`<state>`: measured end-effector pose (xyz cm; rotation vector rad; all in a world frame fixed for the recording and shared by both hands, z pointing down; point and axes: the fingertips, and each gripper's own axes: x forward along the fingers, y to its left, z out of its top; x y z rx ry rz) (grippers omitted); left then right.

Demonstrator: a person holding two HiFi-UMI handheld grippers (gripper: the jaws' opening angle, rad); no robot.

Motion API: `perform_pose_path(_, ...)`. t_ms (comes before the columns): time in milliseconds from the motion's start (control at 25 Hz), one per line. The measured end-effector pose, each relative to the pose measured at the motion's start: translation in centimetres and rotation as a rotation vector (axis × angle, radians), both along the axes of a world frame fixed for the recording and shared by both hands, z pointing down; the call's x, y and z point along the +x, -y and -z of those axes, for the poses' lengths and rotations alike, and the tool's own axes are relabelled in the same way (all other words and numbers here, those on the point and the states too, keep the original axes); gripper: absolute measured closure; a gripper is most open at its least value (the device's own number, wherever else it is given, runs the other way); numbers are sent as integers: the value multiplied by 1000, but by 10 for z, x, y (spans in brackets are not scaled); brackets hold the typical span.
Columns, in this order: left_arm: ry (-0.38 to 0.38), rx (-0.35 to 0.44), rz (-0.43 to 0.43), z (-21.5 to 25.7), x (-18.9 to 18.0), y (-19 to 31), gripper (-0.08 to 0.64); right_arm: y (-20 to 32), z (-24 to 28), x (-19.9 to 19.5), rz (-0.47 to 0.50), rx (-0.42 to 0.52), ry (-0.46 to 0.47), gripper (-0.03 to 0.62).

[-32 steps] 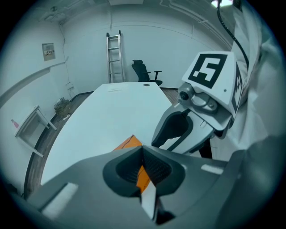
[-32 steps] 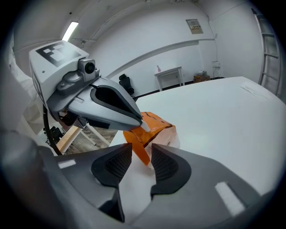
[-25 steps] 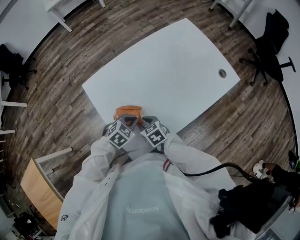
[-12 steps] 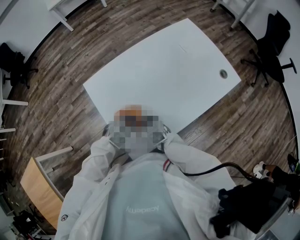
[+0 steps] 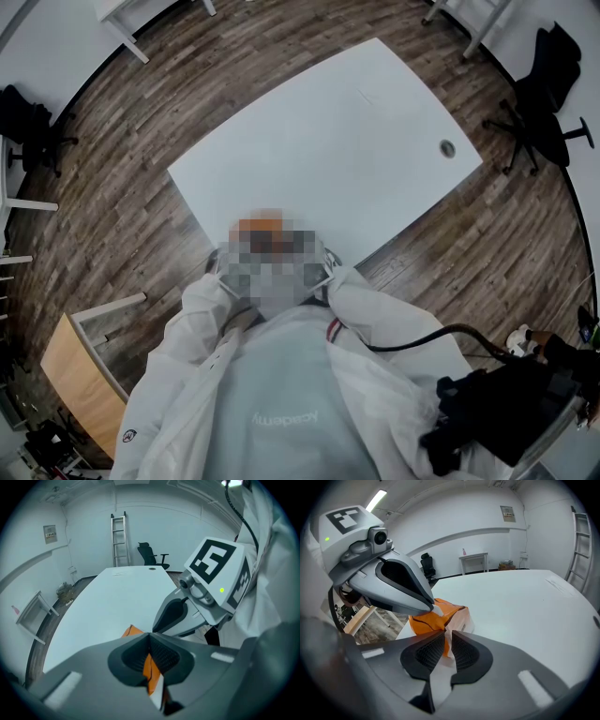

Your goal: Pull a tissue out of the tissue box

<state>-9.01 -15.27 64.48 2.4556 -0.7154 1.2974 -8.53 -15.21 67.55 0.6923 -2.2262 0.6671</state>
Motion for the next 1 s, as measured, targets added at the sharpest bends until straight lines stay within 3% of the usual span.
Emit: perform_pose_path(1000, -10, 66, 40, 30, -13, 10, 560, 1, -9, 12, -32, -14, -29, 544)
